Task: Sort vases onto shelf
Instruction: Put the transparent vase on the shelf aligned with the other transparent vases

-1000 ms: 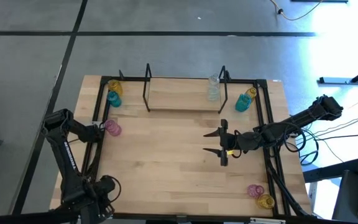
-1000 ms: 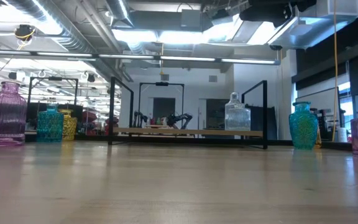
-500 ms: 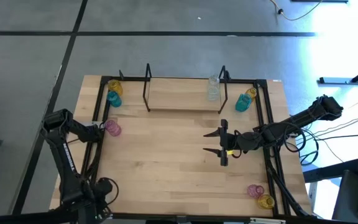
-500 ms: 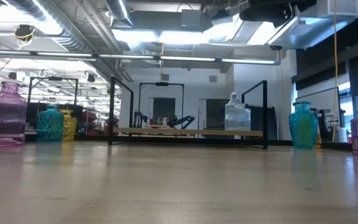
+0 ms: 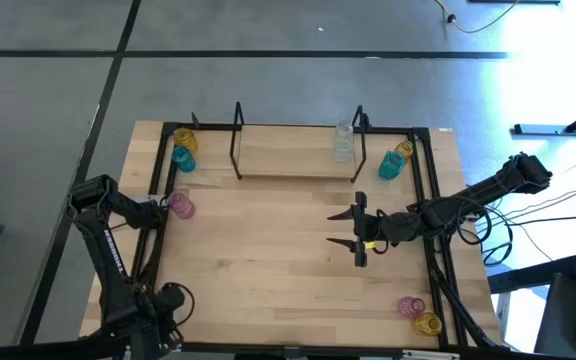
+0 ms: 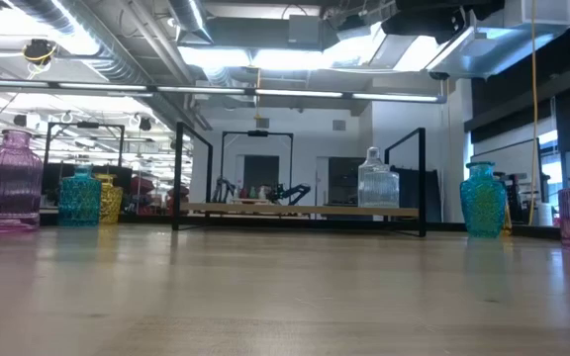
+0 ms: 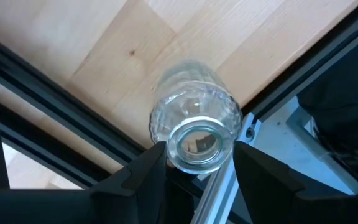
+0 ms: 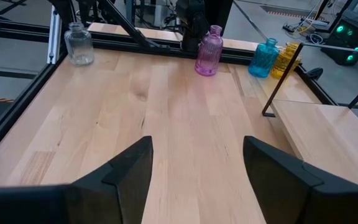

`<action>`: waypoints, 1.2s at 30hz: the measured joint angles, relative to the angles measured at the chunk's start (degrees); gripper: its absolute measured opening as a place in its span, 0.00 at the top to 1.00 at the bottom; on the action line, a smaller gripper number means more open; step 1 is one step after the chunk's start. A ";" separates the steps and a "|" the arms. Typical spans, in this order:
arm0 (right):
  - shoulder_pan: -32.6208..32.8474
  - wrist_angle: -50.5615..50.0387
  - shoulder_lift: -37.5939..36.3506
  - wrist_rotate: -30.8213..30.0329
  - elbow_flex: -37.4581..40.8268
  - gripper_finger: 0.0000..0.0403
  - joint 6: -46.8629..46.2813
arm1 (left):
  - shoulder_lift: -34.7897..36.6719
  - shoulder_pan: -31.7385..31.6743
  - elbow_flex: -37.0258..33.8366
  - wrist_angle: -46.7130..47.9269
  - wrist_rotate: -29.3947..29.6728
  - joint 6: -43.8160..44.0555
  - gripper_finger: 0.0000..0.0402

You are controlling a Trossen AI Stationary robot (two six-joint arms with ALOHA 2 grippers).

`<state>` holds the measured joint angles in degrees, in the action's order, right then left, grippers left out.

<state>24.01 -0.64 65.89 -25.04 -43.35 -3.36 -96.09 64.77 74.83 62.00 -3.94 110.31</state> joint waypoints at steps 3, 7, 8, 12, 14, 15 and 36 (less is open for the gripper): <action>-0.02 0.00 0.02 0.00 0.00 0.41 0.00 | 0.00 0.00 0.01 0.00 0.13 -0.06 0.55; 0.00 0.00 0.02 0.00 -0.01 0.41 0.00 | 0.00 0.00 0.02 -0.01 1.52 -0.89 0.55; 0.00 0.01 0.00 0.00 0.02 0.41 0.00 | 0.00 0.00 0.02 -0.04 2.02 -1.00 0.55; -0.02 0.02 0.00 0.00 0.02 0.41 0.00 | 0.02 0.00 -0.48 -1.47 2.93 -0.61 0.55; -0.01 0.02 0.00 0.00 0.01 0.41 0.00 | 0.02 0.00 -1.48 -2.67 2.16 -0.52 0.55; 0.00 0.02 0.02 0.00 -0.01 0.41 0.00 | 0.02 0.00 -2.14 -3.13 1.55 -0.48 0.55; 0.00 0.07 0.00 0.00 0.02 0.41 0.00 | 0.23 -6.29 -3.57 0.00 -2.99 -12.73 0.62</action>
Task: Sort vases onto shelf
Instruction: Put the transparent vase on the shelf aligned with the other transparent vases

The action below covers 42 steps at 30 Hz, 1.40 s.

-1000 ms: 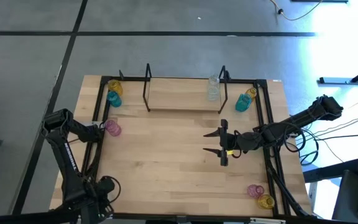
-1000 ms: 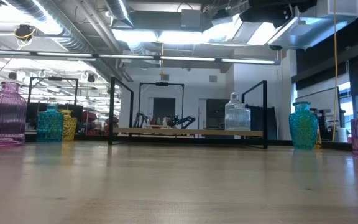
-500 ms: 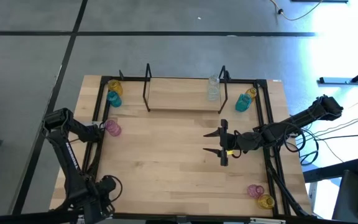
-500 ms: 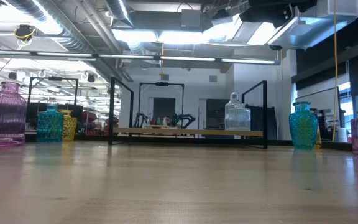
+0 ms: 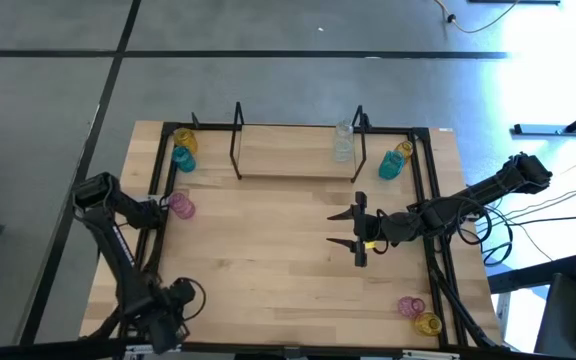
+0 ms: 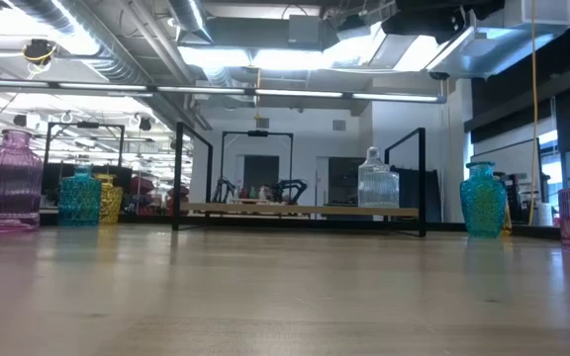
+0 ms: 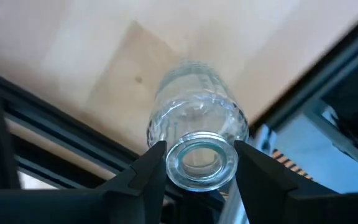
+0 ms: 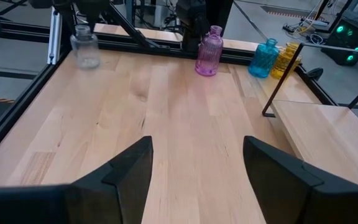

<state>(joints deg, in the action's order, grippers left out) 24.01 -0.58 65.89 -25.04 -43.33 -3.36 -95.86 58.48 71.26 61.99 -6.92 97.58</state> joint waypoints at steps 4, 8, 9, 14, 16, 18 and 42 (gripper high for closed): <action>-0.01 0.00 0.00 0.00 0.00 0.41 0.00 | -0.10 -4.32 2.56 4.79 1.48 -6.48 0.61; -0.02 0.00 0.01 -0.02 0.00 0.41 0.00 | -0.08 -9.52 6.07 9.11 4.94 -15.70 0.60; 0.00 0.00 0.00 0.00 0.00 0.41 0.00 | -0.06 -11.07 6.69 9.85 5.53 -18.13 0.60; -0.01 -0.02 0.00 -0.01 0.00 0.41 -0.30 | 0.03 -19.15 8.77 10.16 8.02 -30.28 0.60; -0.02 -0.03 0.01 -0.01 0.00 0.41 -0.69 | 0.03 -22.28 8.84 10.18 8.03 -34.56 0.60; 0.00 -0.02 0.01 -0.01 0.00 0.41 -0.72 | 0.03 -25.35 8.84 10.26 7.75 -38.54 0.60; -0.02 0.52 4.03 -0.46 0.00 0.41 -0.72 | -2.64 -48.34 8.86 -4.81 5.40 -66.70 0.59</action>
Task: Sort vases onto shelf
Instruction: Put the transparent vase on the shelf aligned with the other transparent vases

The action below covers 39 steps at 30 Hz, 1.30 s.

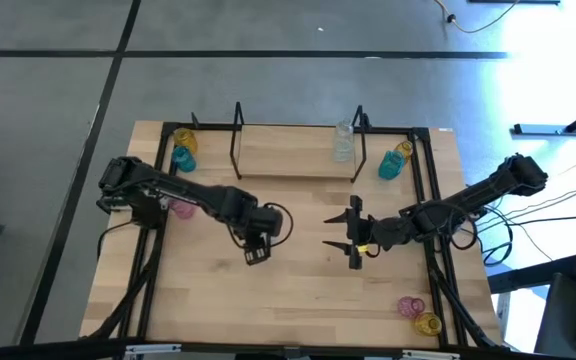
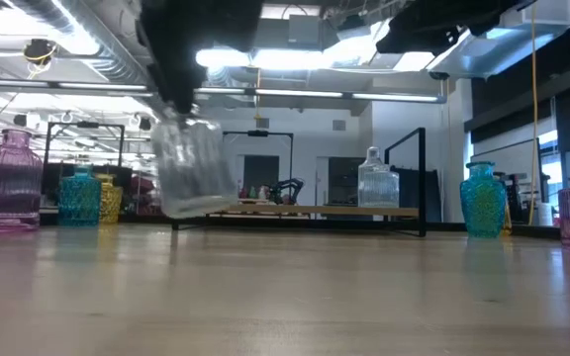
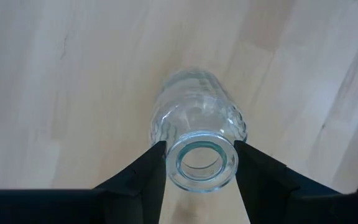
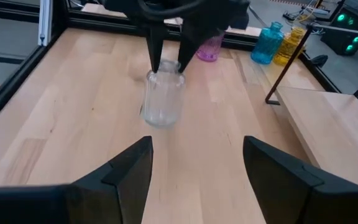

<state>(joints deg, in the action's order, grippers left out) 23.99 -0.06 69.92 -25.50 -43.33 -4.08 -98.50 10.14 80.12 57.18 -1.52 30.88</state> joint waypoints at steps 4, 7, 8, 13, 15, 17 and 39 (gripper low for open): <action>0.00 0.11 0.01 0.00 0.00 0.41 0.01 | -2.30 -1.43 0.00 -2.16 0.03 -2.66 0.59; 0.00 0.08 0.01 -0.02 0.02 0.41 0.02 | -3.98 -2.06 0.00 -2.94 0.29 -4.01 0.59; 0.00 -0.06 0.01 -0.01 0.02 0.41 0.04 | -4.43 -2.16 0.00 -3.12 0.43 -4.40 0.59; 0.00 -0.06 0.01 -0.02 0.02 0.41 0.04 | -5.37 -2.15 0.18 -5.77 0.78 -6.90 0.58; 0.00 -0.09 0.01 0.00 0.02 0.41 0.04 | -5.47 -1.82 0.09 -7.84 1.28 -7.33 0.57; 0.00 -0.07 0.01 0.42 0.02 0.41 -0.03 | -5.50 -1.68 0.09 -9.71 0.80 -7.41 0.54; 0.00 3.15 0.06 -2.95 0.02 0.41 1.83 | 1.67 2.95 -0.02 -10.43 13.49 -11.56 0.40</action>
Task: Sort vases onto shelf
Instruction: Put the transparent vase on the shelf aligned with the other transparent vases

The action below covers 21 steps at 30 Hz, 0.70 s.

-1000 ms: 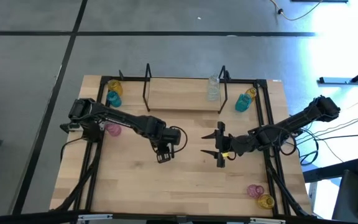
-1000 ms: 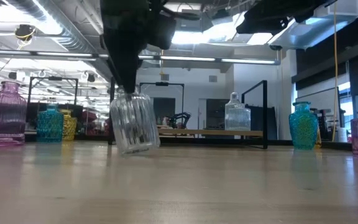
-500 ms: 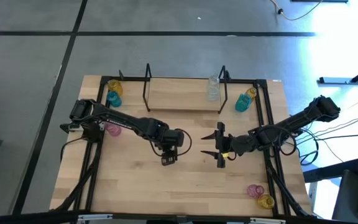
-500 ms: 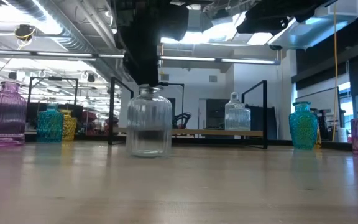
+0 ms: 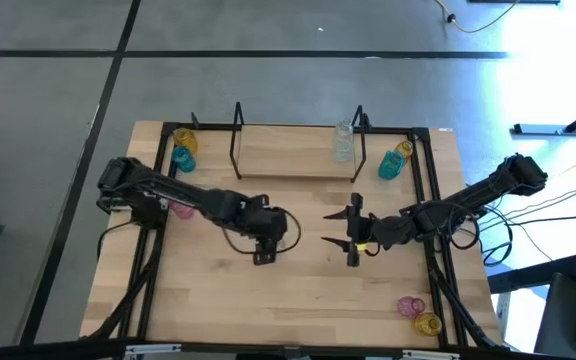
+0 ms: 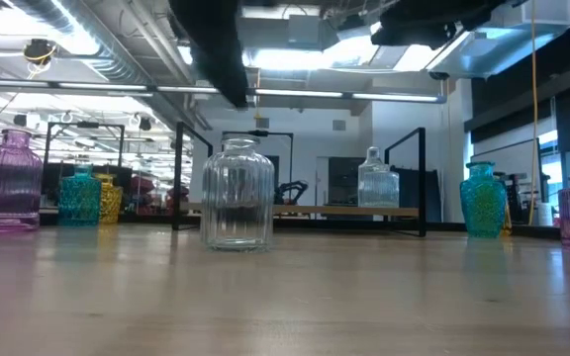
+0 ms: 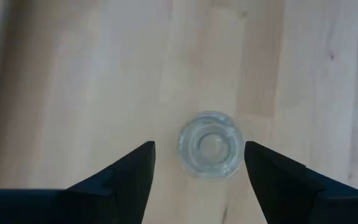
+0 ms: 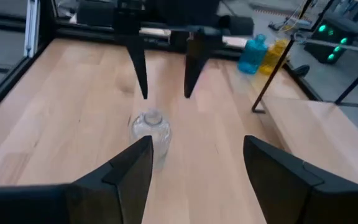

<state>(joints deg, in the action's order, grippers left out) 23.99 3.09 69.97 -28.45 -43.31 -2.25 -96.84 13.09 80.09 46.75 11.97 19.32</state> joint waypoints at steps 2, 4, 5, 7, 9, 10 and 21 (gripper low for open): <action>0.00 1.09 0.00 -0.04 0.00 0.41 0.83 | 2.65 1.74 -0.20 0.68 2.45 -0.02 0.40; 0.00 1.74 0.00 0.30 0.00 0.41 0.98 | 6.31 3.88 -2.04 0.33 4.05 0.15 0.40; 0.00 1.82 0.03 1.20 0.00 0.41 0.95 | 8.12 4.96 -3.43 -0.36 4.78 0.60 0.40; 0.00 2.66 0.57 3.04 0.00 0.41 0.87 | 11.86 7.44 -7.58 -2.92 7.66 2.10 0.40; 0.00 4.44 1.69 4.50 0.00 0.41 0.85 | 15.77 9.55 -13.51 -6.48 11.25 3.69 0.40; 0.00 5.82 2.42 5.00 0.00 0.41 0.98 | 17.73 10.52 -16.87 -9.68 12.69 4.36 0.40; -1.46 21.50 13.12 7.57 -0.04 0.41 4.91 | 23.69 17.37 -51.42 -51.61 17.00 5.61 0.40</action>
<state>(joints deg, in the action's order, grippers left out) 22.53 24.59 83.10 -20.88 -43.35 2.66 -73.15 30.46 28.68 -4.86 28.97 24.93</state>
